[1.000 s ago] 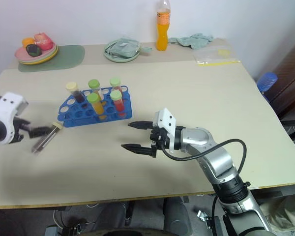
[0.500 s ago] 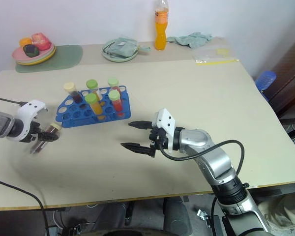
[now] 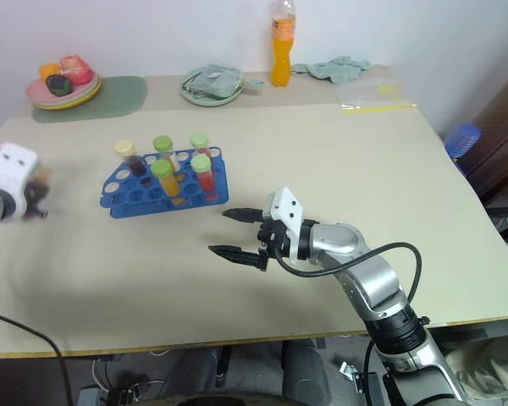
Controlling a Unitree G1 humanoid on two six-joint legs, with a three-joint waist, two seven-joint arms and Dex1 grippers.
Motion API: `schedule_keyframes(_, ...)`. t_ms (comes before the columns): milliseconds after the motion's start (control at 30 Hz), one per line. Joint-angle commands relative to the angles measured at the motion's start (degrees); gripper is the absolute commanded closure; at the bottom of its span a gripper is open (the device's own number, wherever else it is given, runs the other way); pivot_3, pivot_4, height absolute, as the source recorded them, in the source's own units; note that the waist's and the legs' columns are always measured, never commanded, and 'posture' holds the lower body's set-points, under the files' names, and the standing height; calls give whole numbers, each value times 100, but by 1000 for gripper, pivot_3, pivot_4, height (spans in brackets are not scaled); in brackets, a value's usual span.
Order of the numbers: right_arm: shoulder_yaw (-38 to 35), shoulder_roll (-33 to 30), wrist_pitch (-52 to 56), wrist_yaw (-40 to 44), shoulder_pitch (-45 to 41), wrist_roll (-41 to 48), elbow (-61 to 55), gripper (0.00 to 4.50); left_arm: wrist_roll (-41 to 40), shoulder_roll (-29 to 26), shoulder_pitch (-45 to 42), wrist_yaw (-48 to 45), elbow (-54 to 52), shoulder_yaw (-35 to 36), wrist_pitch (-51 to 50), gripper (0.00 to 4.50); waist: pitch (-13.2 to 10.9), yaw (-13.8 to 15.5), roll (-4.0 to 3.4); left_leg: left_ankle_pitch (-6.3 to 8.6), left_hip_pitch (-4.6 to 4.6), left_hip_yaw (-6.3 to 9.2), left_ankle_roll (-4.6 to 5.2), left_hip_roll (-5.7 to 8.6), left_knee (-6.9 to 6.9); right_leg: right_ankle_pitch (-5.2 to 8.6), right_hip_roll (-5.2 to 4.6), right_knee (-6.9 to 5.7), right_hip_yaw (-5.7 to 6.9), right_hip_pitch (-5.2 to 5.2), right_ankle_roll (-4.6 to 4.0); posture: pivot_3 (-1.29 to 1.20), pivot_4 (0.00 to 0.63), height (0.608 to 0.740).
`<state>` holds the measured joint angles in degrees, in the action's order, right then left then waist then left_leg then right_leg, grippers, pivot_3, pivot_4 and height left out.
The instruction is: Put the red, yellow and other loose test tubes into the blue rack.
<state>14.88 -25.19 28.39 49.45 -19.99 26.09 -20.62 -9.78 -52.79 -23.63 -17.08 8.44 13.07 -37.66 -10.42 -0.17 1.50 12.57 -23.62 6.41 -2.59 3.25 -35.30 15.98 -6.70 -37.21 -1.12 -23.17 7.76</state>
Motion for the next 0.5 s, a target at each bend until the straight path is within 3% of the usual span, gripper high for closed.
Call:
schedule_keyframes(33,-109,25,-38,51,-29,113,-149,856,-701,1190,433,602,-1700,1515,897,3773,3,-5,3,0,0,-3,1,2,-2,-1,-4,2,-2,2,3,0,150,740)
schedule_keyframes(133,-78,53,2,125,-66,167,-95,856,-482,2298,1122,994,-3138,1319,1836,3773,6,-44,7,2,-1,-12,4,3,-4,-4,-10,9,-7,1,5,0,150,740)
schedule_keyframes(233,-34,76,-8,214,-123,172,-35,856,-12,3127,1241,1494,-3537,703,2253,3773,6,-33,8,-1,-1,-12,-2,6,-5,-6,2,1,-6,-1,1,0,150,740)
schedule_keyframes(333,-13,91,-43,278,-177,137,19,856,586,3565,1308,1760,-3467,64,2615,3773,8,-32,7,-1,7,-18,-3,11,-6,-8,7,-1,-3,10,-3,0,150,740)
schedule_keyframes(500,-16,109,-35,254,-162,100,-10,856,1268,3930,1349,2206,-2990,-308,2937,3773,8,-49,7,-1,12,-21,-1,15,-5,-8,9,1,-3,14,-2,0,150,740)
